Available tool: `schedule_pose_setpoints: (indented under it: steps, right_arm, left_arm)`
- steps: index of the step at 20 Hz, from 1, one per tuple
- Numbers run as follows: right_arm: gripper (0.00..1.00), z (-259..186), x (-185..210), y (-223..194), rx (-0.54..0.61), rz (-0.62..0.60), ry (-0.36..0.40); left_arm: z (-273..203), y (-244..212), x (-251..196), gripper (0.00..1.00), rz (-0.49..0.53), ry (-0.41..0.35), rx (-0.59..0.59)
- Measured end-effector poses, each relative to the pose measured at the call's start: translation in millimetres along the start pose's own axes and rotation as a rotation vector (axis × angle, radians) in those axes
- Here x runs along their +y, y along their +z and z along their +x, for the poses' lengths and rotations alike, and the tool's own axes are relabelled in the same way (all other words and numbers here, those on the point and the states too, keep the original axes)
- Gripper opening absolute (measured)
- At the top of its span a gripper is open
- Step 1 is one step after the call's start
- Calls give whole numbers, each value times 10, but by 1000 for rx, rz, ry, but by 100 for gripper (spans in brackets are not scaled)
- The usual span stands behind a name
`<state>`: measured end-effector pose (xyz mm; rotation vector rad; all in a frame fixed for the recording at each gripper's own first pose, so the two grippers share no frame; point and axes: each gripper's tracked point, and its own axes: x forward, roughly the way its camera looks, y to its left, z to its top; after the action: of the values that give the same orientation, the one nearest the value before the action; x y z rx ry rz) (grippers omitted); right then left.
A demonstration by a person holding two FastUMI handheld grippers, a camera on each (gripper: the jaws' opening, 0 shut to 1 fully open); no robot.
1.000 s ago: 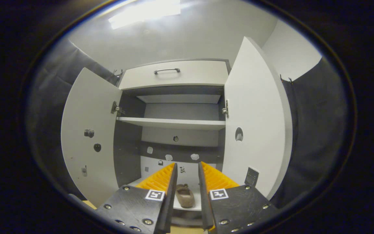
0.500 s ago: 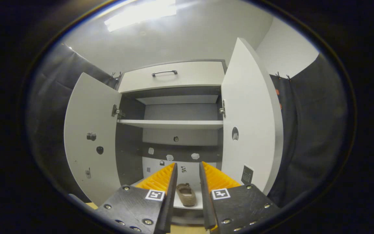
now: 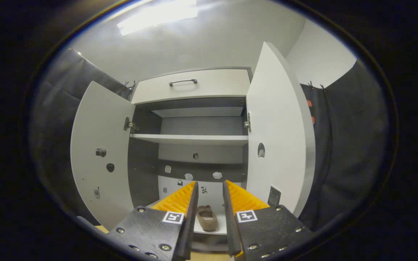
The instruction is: Grab one shoe with the right hand and put it into the shoe cabinet, grab the other shoe with the left hand and put it into the shoe cabinet; then close the right door with the right hand and the left door with the left hand.
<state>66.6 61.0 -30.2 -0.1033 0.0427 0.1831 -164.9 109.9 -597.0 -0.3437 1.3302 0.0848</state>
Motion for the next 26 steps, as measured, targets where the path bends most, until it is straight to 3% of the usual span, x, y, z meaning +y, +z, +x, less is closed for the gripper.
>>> schedule_pose_setpoints:
  steps: [2, 3, 4, 7, 9, 14, 19, 26]
  right_arm:
    - [38, 20, -3, -22, 2, -2, -2]
    - [38, 23, -2, -39, 4, -3, -1]
    - [38, 26, 2, -56, 7, -4, -2]
    - [38, 56, 25, -133, 21, -8, 1]
    - [38, 59, 22, -162, 26, -12, 0]
    - [38, 45, 26, -186, 34, -5, 1]
    - [38, -34, -16, -204, 40, 2, -7]
    - [38, -119, -33, -238, 51, 33, -8]
  left_arm:
    - [17, -2, -76, 77, -14, -44, 16]
    - [44, -5, -78, 65, -17, -47, 28]
    - [55, 4, -79, 59, -21, -52, 39]
    - [29, 13, -54, 50, -61, -61, 65]
    - [9, 33, -24, 36, -88, -66, 73]
    - [-25, 77, 31, 5, -120, -26, 47]
    - [-141, 187, 153, 1, -25, 36, -17]
    - [-591, 572, 186, 1, -8, 9, -155]
